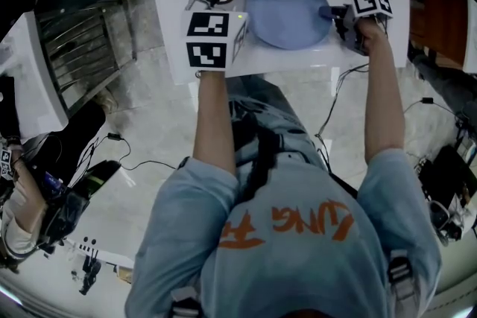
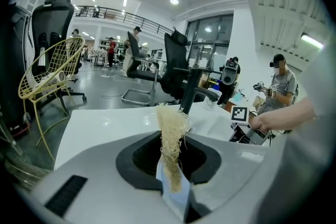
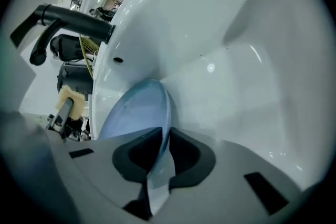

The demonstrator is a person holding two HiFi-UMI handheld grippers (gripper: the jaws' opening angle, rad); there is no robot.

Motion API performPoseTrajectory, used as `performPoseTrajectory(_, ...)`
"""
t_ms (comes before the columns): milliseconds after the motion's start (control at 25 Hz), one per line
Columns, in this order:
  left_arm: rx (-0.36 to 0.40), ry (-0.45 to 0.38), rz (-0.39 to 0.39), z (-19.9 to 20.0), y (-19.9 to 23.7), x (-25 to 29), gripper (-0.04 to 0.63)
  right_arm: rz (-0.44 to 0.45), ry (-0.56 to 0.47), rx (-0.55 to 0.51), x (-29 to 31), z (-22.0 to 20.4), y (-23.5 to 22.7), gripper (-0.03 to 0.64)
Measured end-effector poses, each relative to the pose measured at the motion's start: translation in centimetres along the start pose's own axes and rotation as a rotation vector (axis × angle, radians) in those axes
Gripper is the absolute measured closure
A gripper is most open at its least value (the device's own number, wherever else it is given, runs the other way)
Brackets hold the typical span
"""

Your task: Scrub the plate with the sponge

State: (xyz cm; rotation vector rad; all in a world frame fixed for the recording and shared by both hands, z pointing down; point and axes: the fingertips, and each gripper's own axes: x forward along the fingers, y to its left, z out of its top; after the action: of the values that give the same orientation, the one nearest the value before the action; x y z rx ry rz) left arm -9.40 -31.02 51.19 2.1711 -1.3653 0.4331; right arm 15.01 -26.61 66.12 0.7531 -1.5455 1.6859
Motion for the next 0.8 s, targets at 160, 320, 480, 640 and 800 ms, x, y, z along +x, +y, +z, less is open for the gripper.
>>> performPoseTrajectory(160,0.001,-0.012,0.003,0.2,-0.1,-0.3,0.546,-0.006,-0.077,0.065,-1.1,0.6,0.2,0.580)
performPoseTrajectory(320,0.017,-0.018,-0.002,0.2,-1.6,-1.1,0.546,-0.026,-0.181,0.084,-3.2,0.5,-0.1,0.598)
performPoseTrajectory(480,0.016,-0.043,-0.001,0.2,-3.2,-1.9,0.546,-0.030,-0.302,0.089,-5.8,0.0,0.0,0.597)
performPoseTrajectory(640,0.032,-0.061,-0.016,0.0,-5.5,-2.8,0.546,-0.042,-0.428,0.100,-8.6,-1.5,-0.4,0.595)
performPoseTrajectory(800,0.056,-0.077,-0.022,0.1,-7.5,-3.3,0.546,-0.016,-0.580,0.123,-10.6,-2.9,0.0,0.597)
